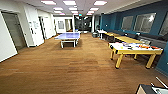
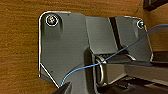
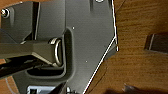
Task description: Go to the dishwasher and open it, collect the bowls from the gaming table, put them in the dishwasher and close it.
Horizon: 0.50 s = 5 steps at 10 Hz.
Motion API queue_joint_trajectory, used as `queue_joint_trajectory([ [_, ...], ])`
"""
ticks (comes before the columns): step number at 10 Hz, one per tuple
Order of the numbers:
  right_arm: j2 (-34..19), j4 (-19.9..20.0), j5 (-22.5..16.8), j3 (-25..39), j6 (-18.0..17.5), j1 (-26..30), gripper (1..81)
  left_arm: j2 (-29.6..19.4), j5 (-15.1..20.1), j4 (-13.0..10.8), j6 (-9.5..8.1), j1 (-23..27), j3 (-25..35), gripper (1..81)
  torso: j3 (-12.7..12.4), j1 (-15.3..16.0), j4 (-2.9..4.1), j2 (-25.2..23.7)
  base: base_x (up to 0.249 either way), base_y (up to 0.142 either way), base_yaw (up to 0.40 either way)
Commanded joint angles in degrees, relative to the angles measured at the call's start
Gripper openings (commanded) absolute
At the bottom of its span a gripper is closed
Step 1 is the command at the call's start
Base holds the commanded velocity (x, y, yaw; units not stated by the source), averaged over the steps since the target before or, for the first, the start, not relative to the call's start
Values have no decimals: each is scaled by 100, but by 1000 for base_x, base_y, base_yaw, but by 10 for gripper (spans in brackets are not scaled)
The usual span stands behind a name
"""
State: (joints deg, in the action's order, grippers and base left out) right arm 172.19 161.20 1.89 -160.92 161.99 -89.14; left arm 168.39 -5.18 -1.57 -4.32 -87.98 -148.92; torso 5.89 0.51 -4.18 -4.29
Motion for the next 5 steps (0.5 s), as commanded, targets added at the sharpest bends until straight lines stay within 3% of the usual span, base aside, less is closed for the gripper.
queue_joint_trajectory([
  [1,213,380,-294,-510,301,251,811,-51,290,-19,18,250,29,811,0,0,0,-2,141,0,0],
  [5,73,380,-171,-398,301,172,811,-42,290,-19,18,250,29,811,0,0,0,0,132,0,0],
])
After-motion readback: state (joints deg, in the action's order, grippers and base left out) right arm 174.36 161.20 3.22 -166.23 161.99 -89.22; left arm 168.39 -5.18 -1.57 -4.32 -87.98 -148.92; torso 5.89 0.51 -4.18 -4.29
